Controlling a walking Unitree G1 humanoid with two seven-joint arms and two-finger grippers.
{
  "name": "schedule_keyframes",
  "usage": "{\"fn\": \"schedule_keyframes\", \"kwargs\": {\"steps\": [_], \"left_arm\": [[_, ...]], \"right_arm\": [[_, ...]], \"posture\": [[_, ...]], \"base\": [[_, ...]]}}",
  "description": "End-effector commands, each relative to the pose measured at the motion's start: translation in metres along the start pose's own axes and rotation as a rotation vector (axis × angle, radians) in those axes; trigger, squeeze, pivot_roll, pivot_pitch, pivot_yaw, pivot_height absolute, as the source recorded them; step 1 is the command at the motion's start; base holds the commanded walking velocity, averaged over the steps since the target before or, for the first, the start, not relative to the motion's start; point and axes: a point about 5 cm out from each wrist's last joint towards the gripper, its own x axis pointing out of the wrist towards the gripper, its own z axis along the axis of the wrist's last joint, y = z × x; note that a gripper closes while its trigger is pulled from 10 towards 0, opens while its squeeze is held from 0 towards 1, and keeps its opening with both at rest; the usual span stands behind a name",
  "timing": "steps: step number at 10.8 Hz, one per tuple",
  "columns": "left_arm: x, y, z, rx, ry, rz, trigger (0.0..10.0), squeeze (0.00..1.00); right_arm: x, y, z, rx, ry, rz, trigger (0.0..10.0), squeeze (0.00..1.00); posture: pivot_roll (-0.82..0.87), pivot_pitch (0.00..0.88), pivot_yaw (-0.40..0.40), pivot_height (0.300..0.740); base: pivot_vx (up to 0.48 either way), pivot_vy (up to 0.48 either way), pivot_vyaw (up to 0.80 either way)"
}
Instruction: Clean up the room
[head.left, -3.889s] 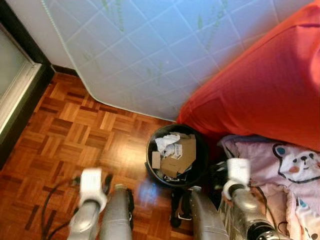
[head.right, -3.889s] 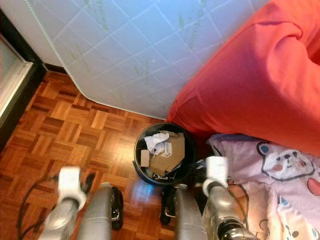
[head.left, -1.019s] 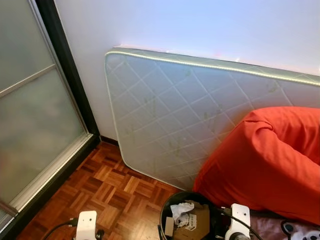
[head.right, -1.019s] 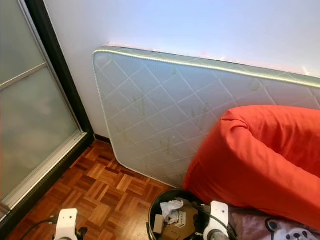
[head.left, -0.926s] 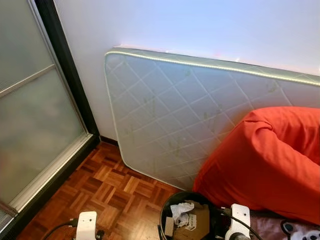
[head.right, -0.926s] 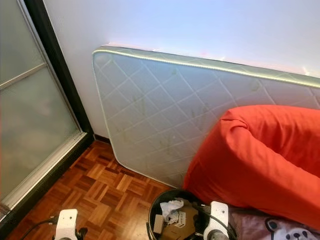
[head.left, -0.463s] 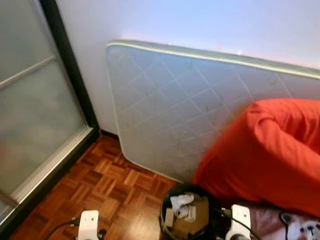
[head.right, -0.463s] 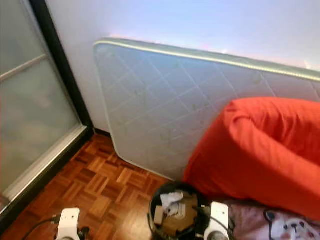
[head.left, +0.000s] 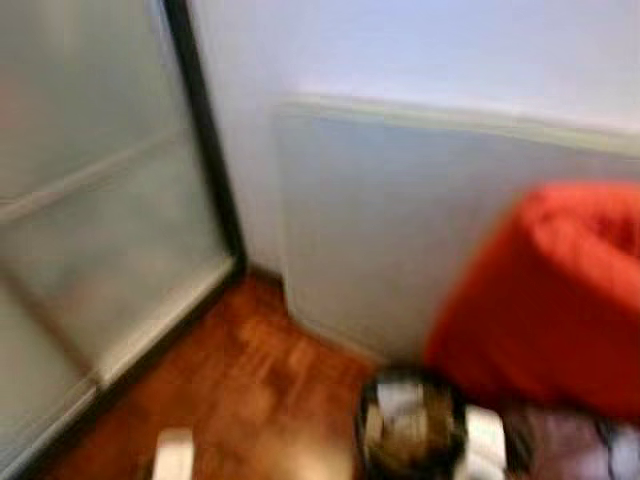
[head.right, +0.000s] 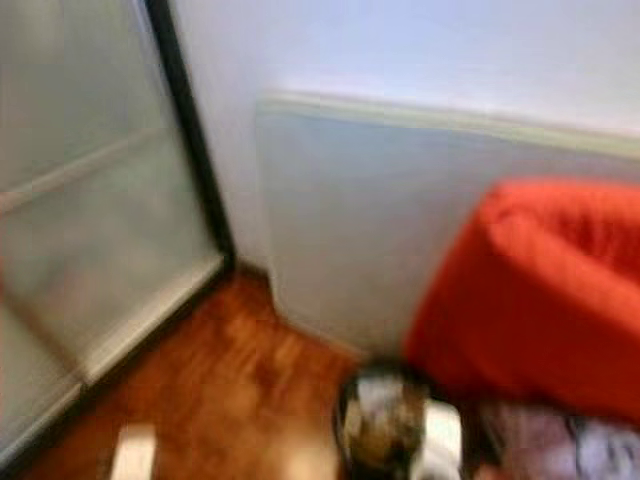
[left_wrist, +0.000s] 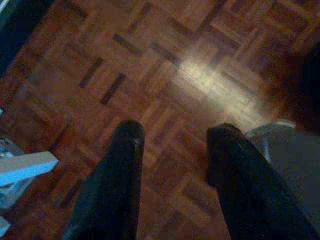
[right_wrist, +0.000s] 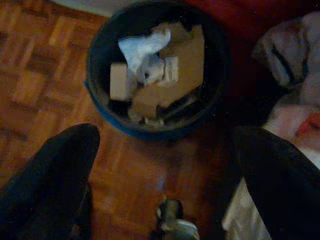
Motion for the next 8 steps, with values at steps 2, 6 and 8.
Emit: {"fn": "schedule_keyframes", "kwargs": {"steps": [2,6,8], "left_arm": [[0.002,-0.0031,0.0102,0.006,-0.032,-0.009,10.0,0.0],[0.0021,-0.0058,0.0083,-0.011,-0.015,-0.013,10.0,0.0],[0.0018,-0.0048,0.0069,0.008,-0.01,-0.011,10.0,0.0]], "right_arm": [[0.0002,-0.0006,0.0011,0.004,0.001,-0.001,10.0,0.0],[0.0001,-0.0018,0.0006,0.004,0.004,-0.006,10.0,0.0],[0.0,-0.0007,-0.0006,0.008,0.006,-0.004,10.0,0.0]], "posture": [[0.17,0.008,-0.018,0.74],[0.17,0.014,-0.019,0.74],[0.17,0.018,-0.017,0.74]], "base": [[0.0,0.0,0.0],[0.0,0.36,0.0],[0.0,0.24,0.0]]}}
